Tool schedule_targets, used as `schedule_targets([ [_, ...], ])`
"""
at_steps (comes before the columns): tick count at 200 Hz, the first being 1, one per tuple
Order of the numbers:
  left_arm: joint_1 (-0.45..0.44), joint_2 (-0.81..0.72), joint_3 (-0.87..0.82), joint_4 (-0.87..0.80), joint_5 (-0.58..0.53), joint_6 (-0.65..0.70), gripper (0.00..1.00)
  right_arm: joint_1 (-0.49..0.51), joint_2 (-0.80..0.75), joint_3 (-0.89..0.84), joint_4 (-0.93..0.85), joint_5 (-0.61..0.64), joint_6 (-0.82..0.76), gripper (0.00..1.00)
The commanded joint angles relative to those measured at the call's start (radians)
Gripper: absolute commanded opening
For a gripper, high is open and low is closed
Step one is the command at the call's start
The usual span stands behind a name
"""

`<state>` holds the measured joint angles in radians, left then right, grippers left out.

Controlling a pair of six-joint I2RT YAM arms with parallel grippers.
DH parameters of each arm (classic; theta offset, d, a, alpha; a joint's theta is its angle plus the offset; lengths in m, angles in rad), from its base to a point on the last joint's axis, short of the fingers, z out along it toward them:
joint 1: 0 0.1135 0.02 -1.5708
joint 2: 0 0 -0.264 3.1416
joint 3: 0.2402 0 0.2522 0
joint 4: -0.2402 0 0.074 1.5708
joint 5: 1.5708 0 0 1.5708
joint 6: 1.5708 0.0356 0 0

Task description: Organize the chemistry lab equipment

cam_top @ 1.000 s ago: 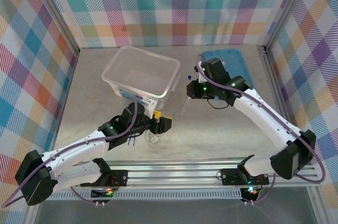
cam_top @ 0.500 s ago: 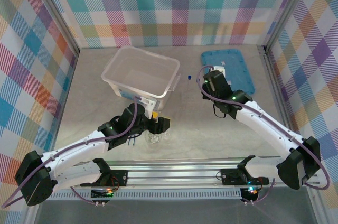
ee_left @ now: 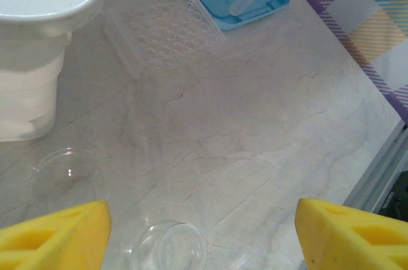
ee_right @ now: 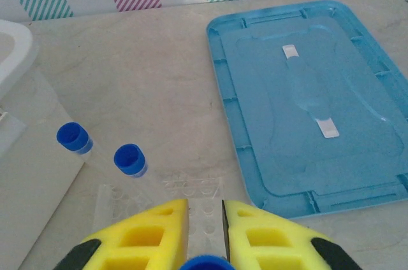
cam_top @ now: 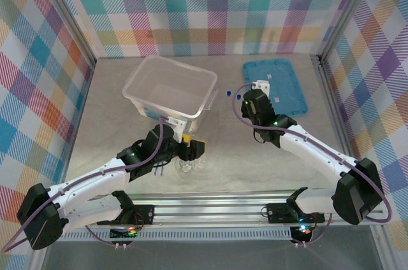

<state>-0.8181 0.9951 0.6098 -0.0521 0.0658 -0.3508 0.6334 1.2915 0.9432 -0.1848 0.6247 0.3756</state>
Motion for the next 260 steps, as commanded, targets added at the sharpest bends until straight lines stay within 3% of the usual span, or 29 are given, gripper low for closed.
schedule_targets([
  [1, 0.014, -0.026, -0.019, -0.007, 0.0, -0.017, 0.76, 0.011, 0.027, -0.008, 0.073, 0.021, -0.027, 0.15],
  [260, 0.036, -0.029, -0.045, -0.01, 0.001, -0.03, 0.76, 0.011, 0.163, -0.018, 0.066, 0.033, -0.003, 0.16],
])
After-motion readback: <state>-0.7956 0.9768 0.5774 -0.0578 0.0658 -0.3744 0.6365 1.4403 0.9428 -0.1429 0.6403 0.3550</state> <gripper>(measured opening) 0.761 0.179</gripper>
